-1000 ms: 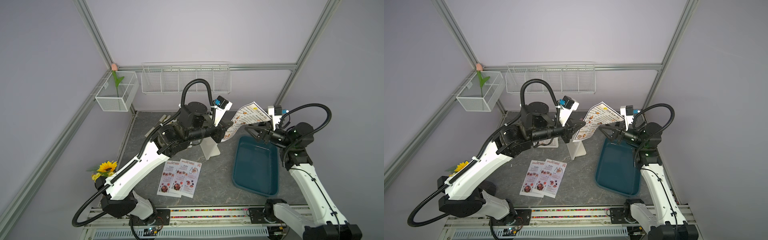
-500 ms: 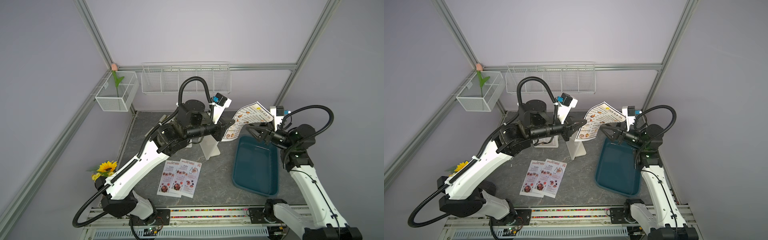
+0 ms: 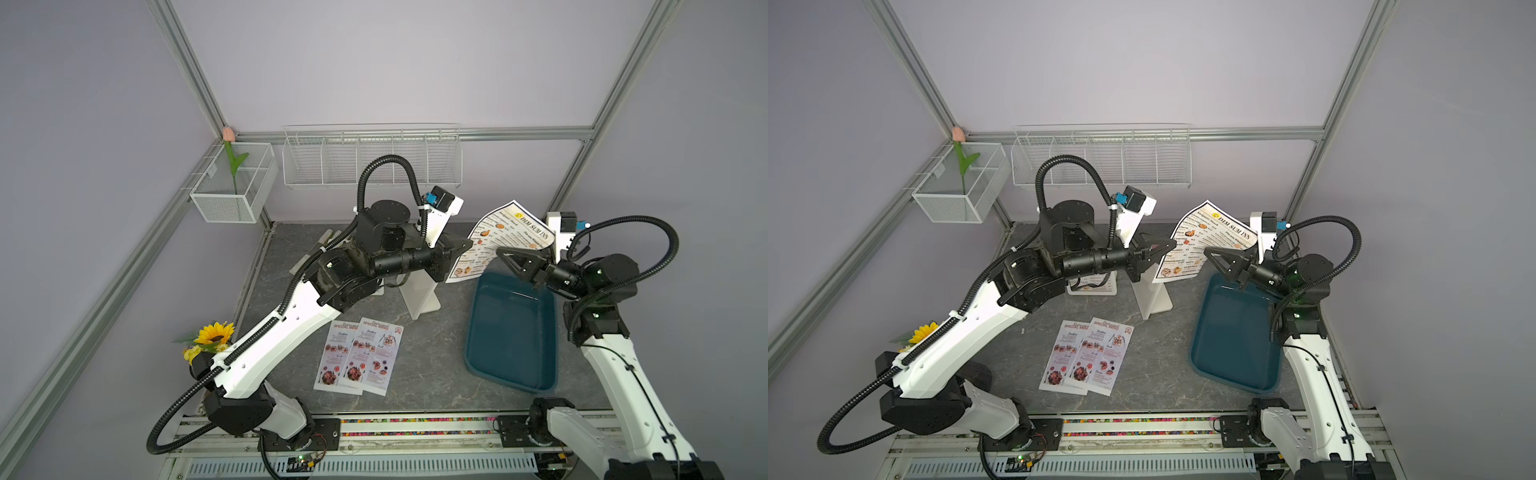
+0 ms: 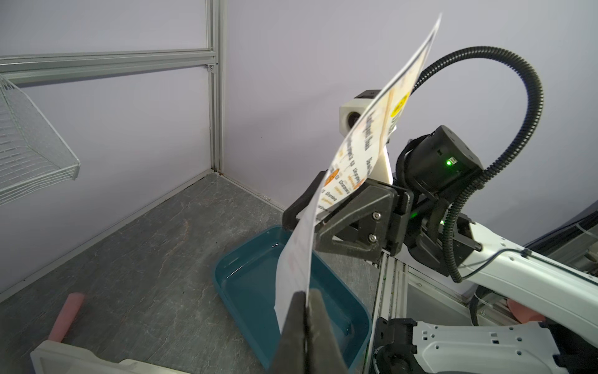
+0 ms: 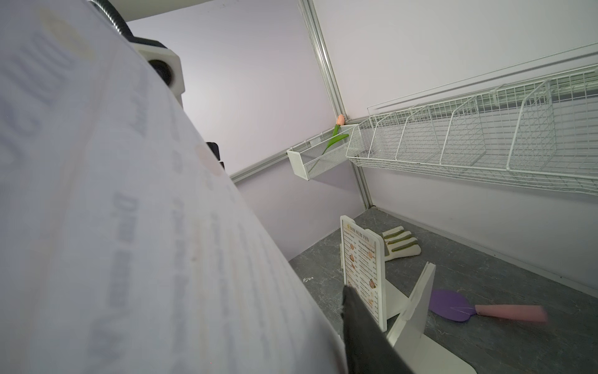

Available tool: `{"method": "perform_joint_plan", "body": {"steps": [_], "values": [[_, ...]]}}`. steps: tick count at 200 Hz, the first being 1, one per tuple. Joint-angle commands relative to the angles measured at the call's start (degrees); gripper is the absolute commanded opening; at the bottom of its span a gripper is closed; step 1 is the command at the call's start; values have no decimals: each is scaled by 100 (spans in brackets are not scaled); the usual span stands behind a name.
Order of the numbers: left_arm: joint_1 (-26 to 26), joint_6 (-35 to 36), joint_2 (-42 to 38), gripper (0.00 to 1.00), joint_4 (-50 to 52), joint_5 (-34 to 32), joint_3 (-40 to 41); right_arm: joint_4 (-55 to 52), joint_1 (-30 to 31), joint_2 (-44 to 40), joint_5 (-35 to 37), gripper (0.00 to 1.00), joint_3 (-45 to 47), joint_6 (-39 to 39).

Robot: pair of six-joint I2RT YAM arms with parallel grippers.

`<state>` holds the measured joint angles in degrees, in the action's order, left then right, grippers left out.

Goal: Replace the menus in the menu holders
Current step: Pick up the menu from the storage box, then insert the menu into the menu holder.

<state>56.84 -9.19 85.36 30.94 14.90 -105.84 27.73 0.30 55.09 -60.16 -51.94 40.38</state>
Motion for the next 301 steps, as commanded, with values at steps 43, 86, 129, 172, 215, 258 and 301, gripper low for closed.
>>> {"method": "perform_joint_plan", "body": {"steps": [43, 86, 129, 172, 215, 258, 301], "values": [[-177, -193, -205, 0, -324, 30, 410, -360, -56, 2, 212, 22, -106, -54], [-219, -182, -200, 0, -417, -88, 539, -636, -45, -25, 356, 10, -207, -114], [-295, -195, -126, 0, -443, -307, 607, -696, -38, -111, 482, 6, -240, -151], [-571, -584, -63, 55, -267, -1486, 808, -1915, 4, -173, 1045, 6, -503, -811], [-1043, -1217, 20, 68, -26, -3017, 1764, -4021, 437, -80, 2458, 7, -1279, -1957], [-1279, -1589, 775, 63, -266, -3424, 2369, -5414, 1613, 445, 4306, 7, -2221, -2293], [-1282, -1725, 919, 62, 25, -3484, 2310, -5925, 2577, 1072, 5433, 7, -2694, -2358]]}}
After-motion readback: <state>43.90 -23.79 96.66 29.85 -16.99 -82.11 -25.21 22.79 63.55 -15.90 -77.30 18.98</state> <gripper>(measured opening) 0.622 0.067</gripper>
